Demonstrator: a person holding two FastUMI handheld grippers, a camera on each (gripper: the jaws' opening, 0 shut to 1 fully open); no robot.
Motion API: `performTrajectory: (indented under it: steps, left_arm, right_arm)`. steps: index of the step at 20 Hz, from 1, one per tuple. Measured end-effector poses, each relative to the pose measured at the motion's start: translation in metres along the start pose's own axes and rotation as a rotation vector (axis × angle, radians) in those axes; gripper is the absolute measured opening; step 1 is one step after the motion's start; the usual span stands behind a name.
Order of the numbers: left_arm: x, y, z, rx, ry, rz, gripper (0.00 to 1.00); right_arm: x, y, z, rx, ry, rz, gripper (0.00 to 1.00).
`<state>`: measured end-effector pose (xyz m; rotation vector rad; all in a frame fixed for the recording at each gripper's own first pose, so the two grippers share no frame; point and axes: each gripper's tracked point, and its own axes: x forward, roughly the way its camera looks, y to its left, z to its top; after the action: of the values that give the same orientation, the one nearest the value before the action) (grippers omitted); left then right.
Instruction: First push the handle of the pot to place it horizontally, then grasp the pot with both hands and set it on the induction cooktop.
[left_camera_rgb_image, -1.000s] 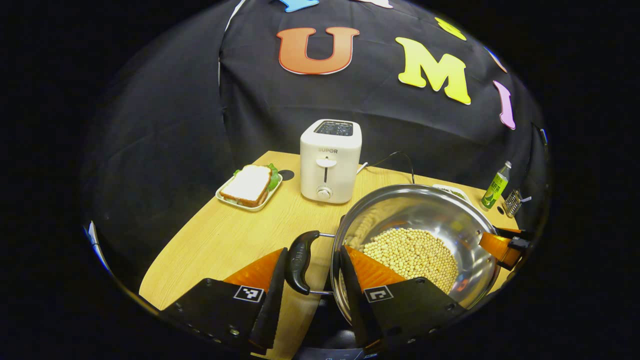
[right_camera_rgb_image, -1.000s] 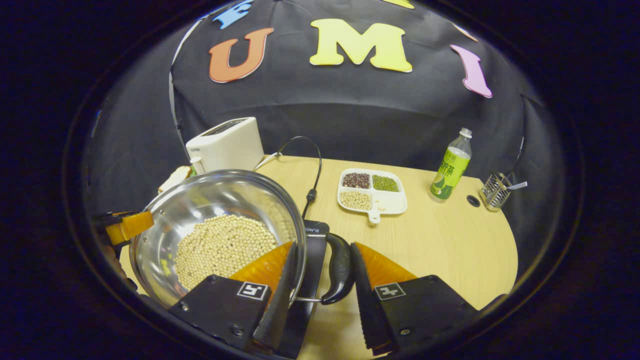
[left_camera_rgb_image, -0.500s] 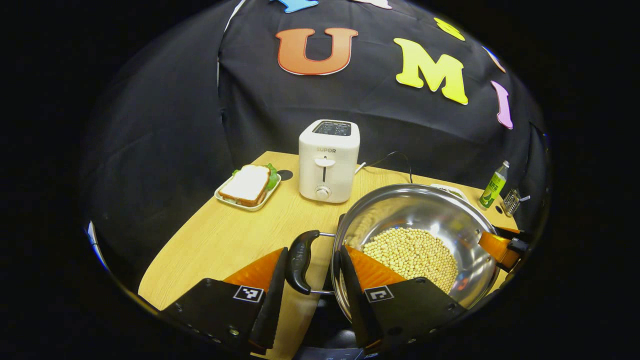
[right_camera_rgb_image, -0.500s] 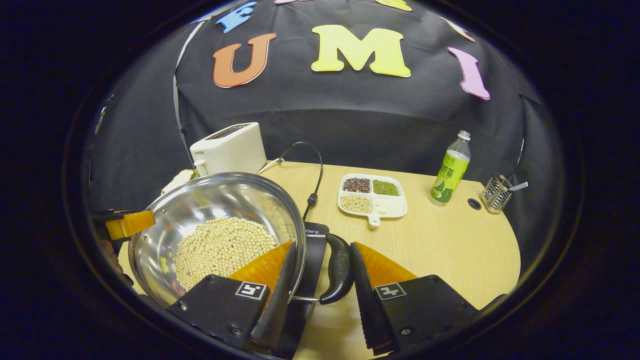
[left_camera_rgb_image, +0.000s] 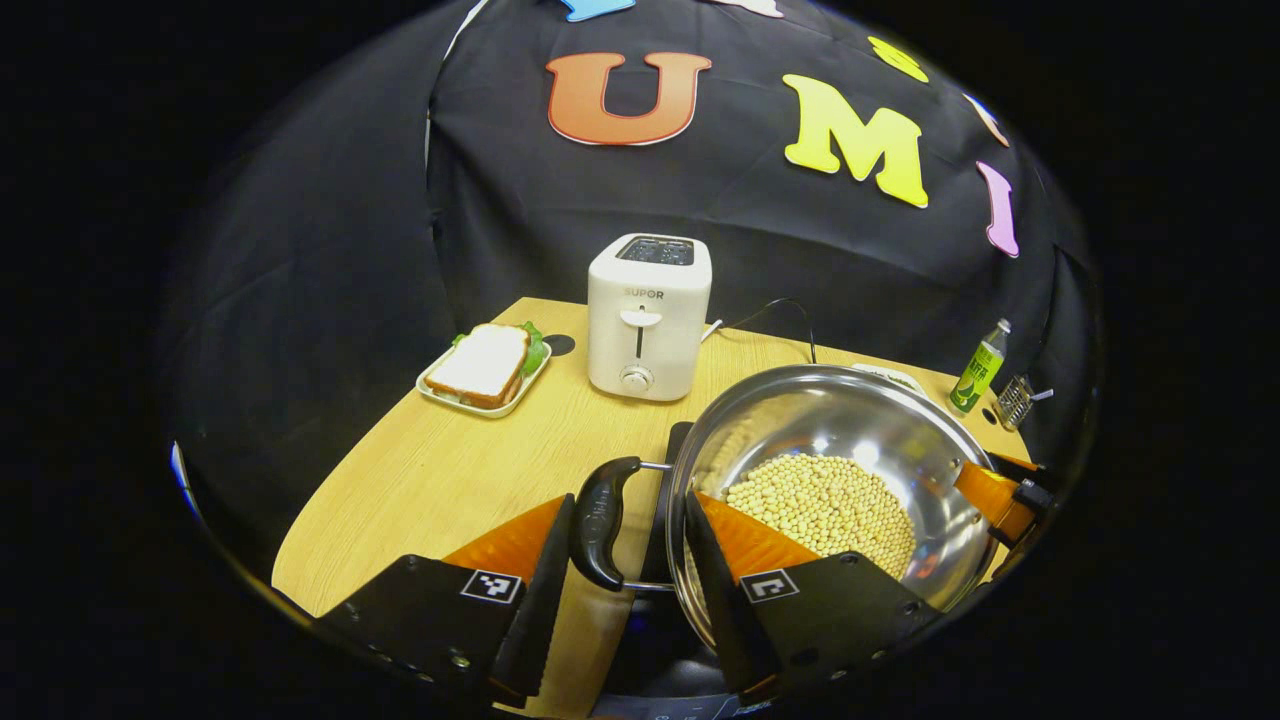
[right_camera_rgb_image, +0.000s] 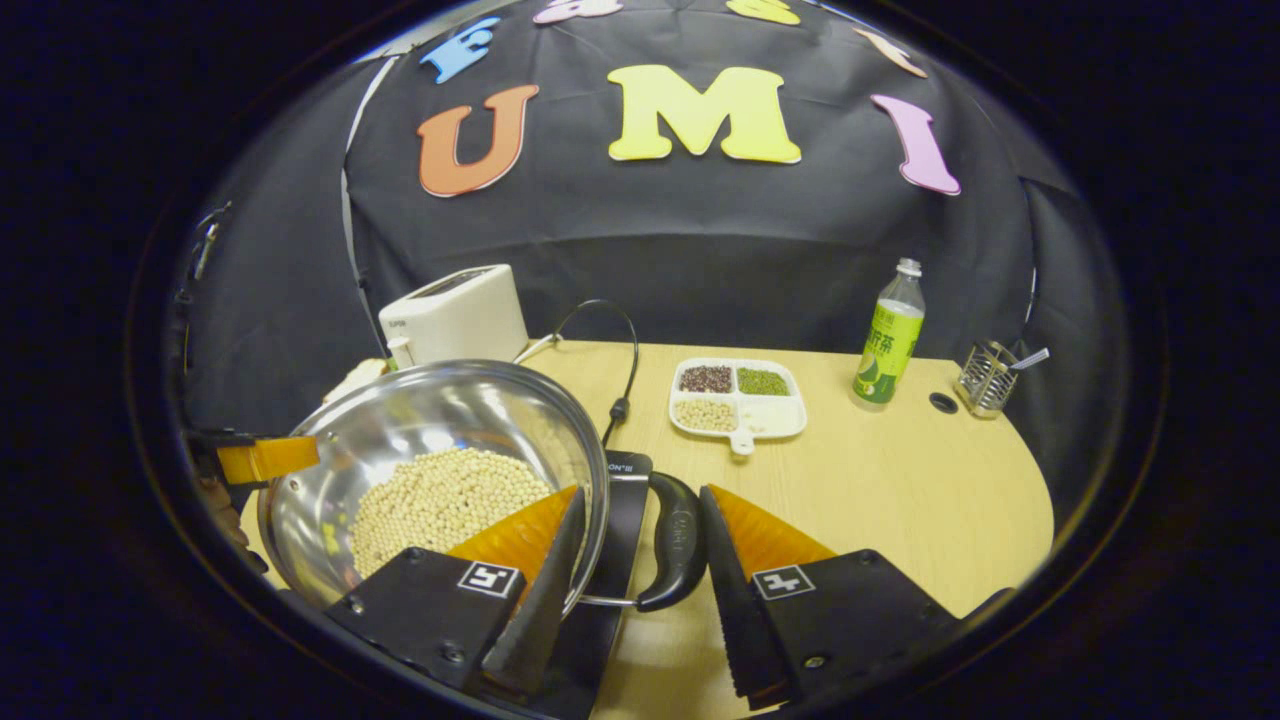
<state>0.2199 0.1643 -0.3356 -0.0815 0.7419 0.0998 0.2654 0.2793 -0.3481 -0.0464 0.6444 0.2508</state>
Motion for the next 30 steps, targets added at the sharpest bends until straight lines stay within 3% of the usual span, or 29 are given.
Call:
performTrajectory:
  steps: [2,4,5,7,8,10,16,19,22,30]
  left_arm:
    - [0.002,0.002,0.003,-0.009,-0.024,0.019,0.70]
    - [0.000,0.006,0.010,-0.017,-0.061,0.037,0.86]
    - [-0.001,0.006,0.011,-0.025,-0.075,0.043,0.96]
    - [-0.008,0.011,0.015,-0.048,-0.110,0.041,0.97]
    - [-0.014,0.015,0.018,-0.068,-0.128,0.050,0.97]
    - [-0.027,0.016,0.018,-0.104,-0.150,0.044,0.96]
    - [-0.074,0.014,0.020,-0.126,-0.242,0.030,0.96]
    - [-0.099,0.003,0.024,-0.094,-0.284,0.015,0.96]
    - [-0.118,-0.014,0.035,-0.065,-0.329,0.000,0.96]
    - [-0.176,-0.061,0.069,-0.004,-0.452,-0.045,0.96]
  right_arm:
    - [-0.001,0.000,0.000,0.009,-0.005,0.012,0.75]
    - [-0.003,0.001,0.003,0.023,-0.020,0.026,0.71]
    - [-0.004,0.003,0.008,0.028,-0.044,0.038,0.75]
    - [-0.007,0.003,0.014,0.035,-0.082,0.054,0.76]
    - [-0.010,0.003,0.015,0.041,-0.089,0.063,0.88]
    - [-0.019,0.004,0.017,0.065,-0.106,0.091,0.92]
    - [-0.072,-0.019,0.025,0.090,-0.206,0.094,0.91]
    - [-0.108,-0.039,0.031,0.094,-0.260,0.070,0.91]
    - [-0.144,-0.058,0.038,0.077,-0.313,0.036,0.98]
    - [-0.225,-0.096,0.067,0.056,-0.448,-0.004,0.97]
